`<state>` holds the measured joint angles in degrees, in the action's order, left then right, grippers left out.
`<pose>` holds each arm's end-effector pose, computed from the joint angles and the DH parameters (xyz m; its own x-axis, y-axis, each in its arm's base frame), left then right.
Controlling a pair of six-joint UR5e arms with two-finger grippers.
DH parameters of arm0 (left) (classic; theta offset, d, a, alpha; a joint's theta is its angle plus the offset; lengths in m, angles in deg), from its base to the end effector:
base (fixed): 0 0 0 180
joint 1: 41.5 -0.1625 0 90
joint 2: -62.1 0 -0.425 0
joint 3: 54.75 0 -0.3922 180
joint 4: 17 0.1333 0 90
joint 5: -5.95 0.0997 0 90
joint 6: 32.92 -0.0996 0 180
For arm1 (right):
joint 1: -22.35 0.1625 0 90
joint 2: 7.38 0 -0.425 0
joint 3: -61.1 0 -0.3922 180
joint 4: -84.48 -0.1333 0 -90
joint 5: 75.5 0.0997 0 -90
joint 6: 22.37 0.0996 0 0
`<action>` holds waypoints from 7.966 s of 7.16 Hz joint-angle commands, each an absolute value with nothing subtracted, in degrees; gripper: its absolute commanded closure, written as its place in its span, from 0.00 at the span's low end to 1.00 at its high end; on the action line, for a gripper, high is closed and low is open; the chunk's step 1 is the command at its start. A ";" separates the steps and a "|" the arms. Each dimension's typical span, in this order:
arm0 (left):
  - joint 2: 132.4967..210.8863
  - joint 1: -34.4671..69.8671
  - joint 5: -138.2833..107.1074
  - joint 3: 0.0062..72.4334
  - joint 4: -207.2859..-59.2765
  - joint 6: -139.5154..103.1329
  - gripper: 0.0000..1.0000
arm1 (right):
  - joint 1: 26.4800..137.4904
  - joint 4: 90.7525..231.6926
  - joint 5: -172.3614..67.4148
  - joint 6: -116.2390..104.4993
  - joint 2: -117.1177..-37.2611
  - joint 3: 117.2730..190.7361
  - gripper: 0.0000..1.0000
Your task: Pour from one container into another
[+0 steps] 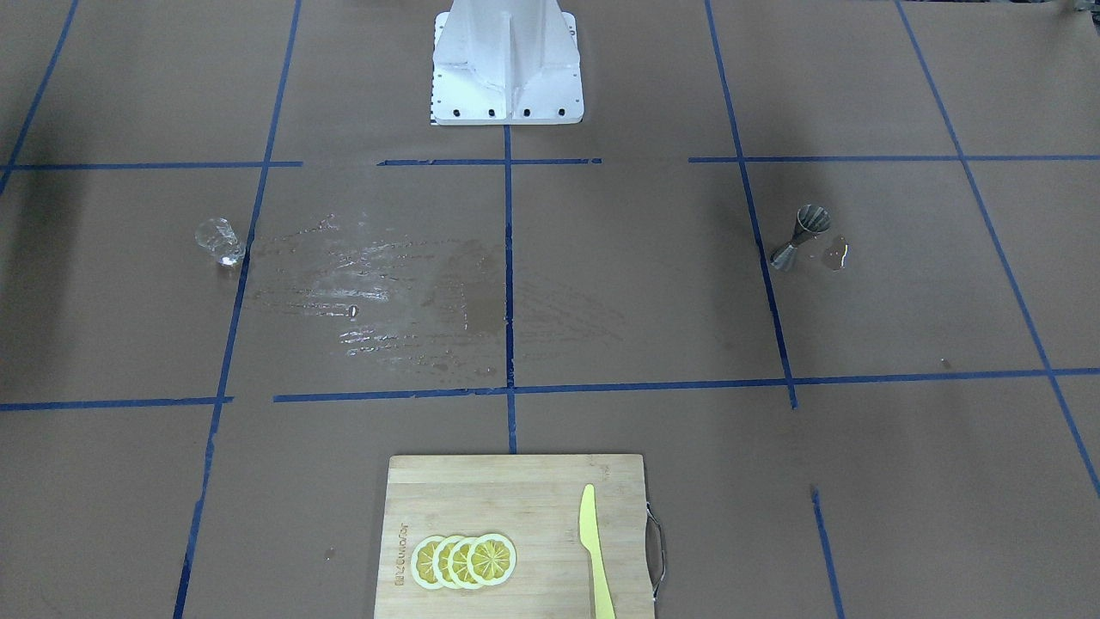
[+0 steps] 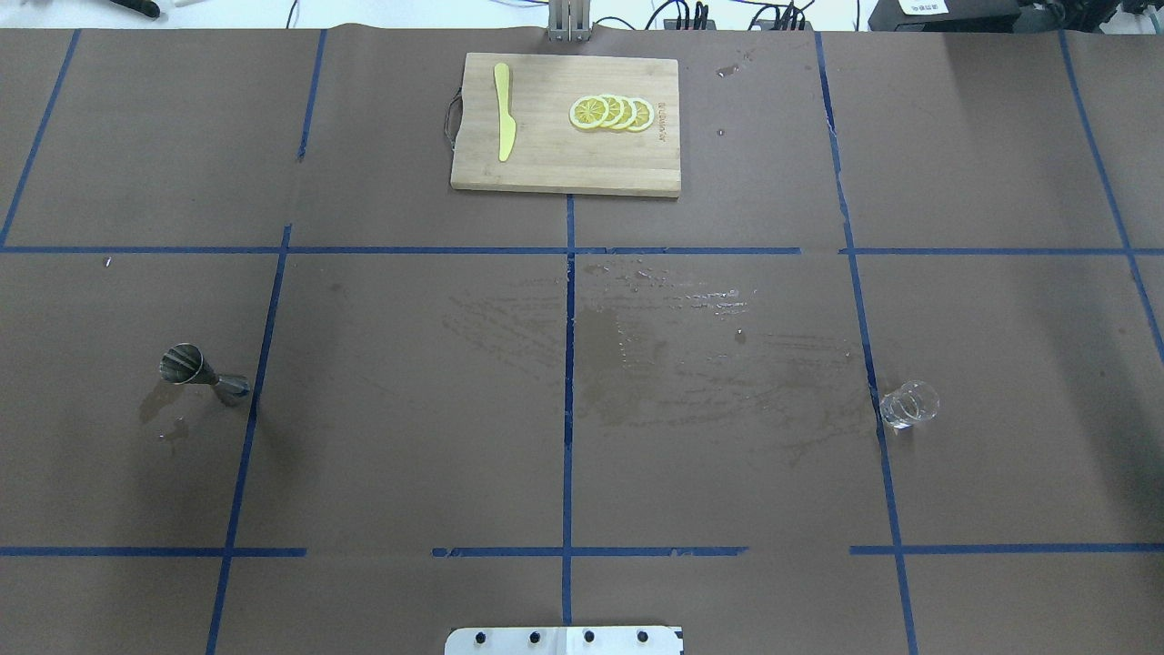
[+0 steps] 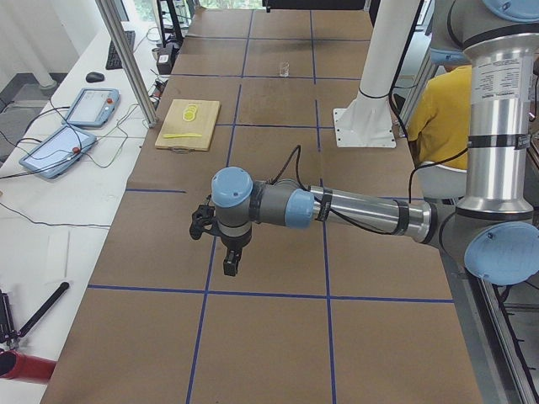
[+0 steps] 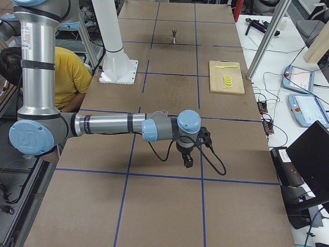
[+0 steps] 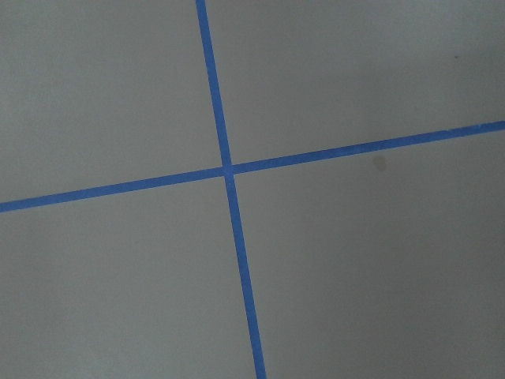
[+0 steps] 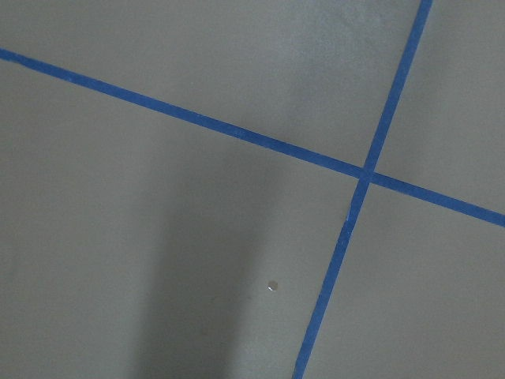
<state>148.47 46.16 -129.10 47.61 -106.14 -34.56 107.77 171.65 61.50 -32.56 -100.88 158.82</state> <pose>-0.0436 -0.4713 0.5832 0.7005 0.1539 -0.6969 -0.0605 0.9858 0.1569 0.0225 -0.4758 0.6130 0.6480 -0.3167 0.6927 0.1970 0.9482 0.2492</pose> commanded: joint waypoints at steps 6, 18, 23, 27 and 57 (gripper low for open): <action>148.85 45.60 -129.23 49.40 -106.91 -34.59 0.00 | 107.87 171.84 61.00 -31.95 -100.81 161.20 0.00; 149.99 33.81 -126.88 49.22 -140.64 -7.91 0.00 | 107.70 164.20 65.19 -31.51 -105.47 160.50 0.00; 137.28 1.86 -82.61 68.60 -153.84 26.31 0.18 | 106.99 164.02 66.45 -30.81 -105.47 160.59 0.00; 135.67 -18.24 -52.41 69.00 -154.98 40.92 0.00 | 106.99 164.02 66.36 -30.81 -105.47 160.68 0.00; 145.68 -37.80 -13.83 36.83 -166.15 48.11 0.49 | 106.99 162.79 66.62 -30.46 -105.29 160.85 0.00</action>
<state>145.65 -37.80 -13.83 36.80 -165.98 48.04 106.99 162.79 66.62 -30.46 -105.29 160.91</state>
